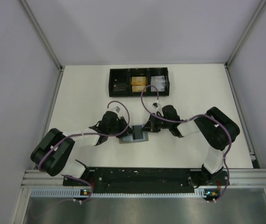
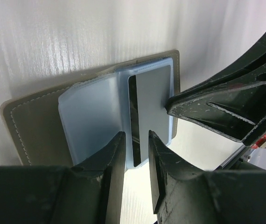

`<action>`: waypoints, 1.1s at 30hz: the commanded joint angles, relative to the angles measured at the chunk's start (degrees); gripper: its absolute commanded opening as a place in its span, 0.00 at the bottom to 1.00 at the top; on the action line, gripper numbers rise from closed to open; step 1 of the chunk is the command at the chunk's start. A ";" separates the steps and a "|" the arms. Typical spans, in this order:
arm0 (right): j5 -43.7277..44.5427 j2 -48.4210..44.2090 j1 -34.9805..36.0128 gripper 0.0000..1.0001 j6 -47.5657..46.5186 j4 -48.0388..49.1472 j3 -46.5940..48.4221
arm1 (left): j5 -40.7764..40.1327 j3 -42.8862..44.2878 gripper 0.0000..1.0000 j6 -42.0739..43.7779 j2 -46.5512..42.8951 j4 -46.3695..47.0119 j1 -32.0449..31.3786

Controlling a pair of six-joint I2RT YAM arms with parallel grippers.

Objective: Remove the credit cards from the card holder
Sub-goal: Remove the credit card from the card holder.

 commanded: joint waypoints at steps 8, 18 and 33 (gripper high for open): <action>0.28 0.69 -0.38 0.04 -0.66 1.89 -0.17 | 5.11 2.49 0.30 -1.67 5.38 7.02 -0.30; 0.37 1.22 -0.38 0.03 -0.57 1.36 0.09 | 5.99 -0.50 0.28 -4.65 5.65 12.81 -0.21; 1.25 -3.52 -1.34 0.03 -1.45 1.71 -1.84 | 3.18 -2.08 0.00 -5.37 8.20 13.27 -0.30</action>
